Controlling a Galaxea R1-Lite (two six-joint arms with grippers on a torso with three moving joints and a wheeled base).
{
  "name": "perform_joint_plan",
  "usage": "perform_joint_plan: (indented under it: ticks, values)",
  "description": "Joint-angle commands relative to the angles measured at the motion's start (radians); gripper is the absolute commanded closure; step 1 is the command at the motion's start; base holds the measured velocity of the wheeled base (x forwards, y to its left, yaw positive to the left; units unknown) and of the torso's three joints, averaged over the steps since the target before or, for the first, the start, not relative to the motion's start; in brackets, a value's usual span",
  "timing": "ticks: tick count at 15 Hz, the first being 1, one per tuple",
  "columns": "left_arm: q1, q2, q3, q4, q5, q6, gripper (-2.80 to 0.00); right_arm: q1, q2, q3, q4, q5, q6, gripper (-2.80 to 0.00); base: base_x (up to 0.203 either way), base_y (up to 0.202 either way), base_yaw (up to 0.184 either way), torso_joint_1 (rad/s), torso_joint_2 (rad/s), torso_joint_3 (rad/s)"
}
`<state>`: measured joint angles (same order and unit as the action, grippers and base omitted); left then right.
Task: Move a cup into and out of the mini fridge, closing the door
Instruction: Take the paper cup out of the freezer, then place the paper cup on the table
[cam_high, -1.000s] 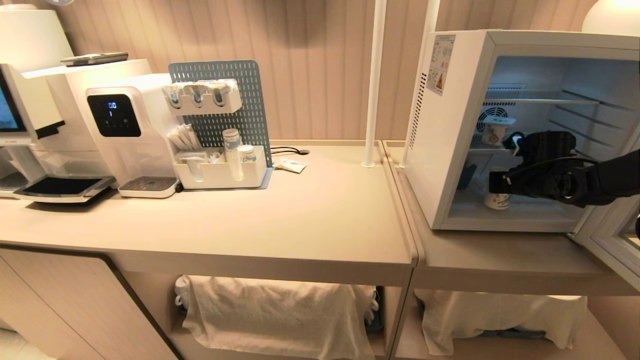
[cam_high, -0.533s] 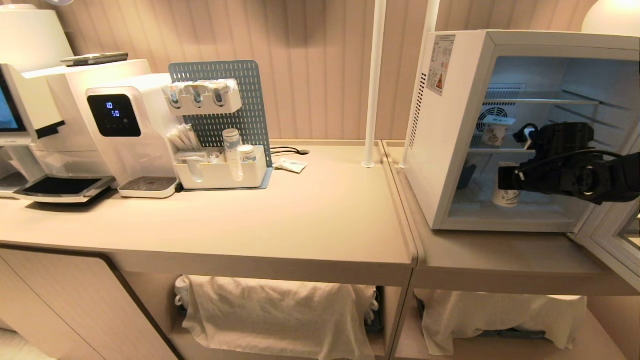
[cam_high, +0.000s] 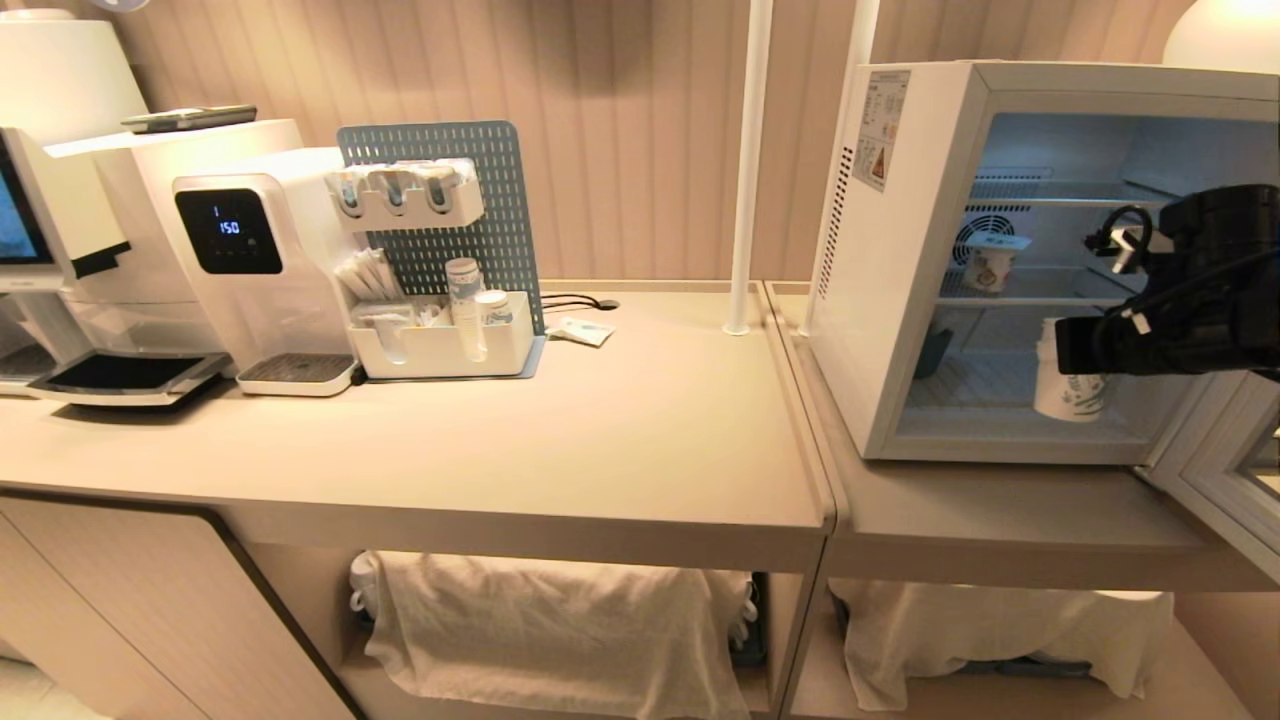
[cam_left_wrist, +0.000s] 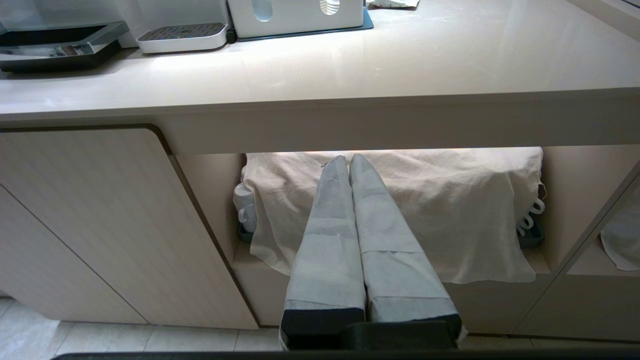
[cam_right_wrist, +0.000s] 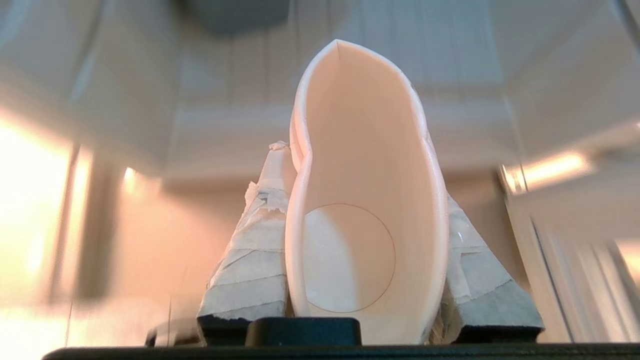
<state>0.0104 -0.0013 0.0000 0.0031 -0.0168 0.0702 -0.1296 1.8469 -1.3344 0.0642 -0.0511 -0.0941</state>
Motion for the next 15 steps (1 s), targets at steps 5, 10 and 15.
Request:
perform_joint_plan:
  ticks: [5, 10, 15]
  values:
    - [0.000, 0.001, 0.000, 0.000, 0.000, 0.000, 0.00, 0.019, -0.369, 0.206, 0.149, 0.000, -0.052, 0.00, 0.000, 0.000, 0.000, 0.000, 0.00, 0.000]
    - [0.001, 0.001, 0.000, 0.000, 0.000, 0.000, 0.00, 0.110, -0.686, 0.501, 0.151, 0.011, -0.067, 0.00, 0.000, 0.000, 0.000, 0.000, 0.00, 0.000]
    - [0.001, 0.001, 0.000, 0.000, 0.000, 0.000, 0.00, 0.146, -1.078, 0.826, 0.130, 0.064, -0.081, 0.00, 0.000, 0.000, 0.000, 0.000, 0.00, 0.000]
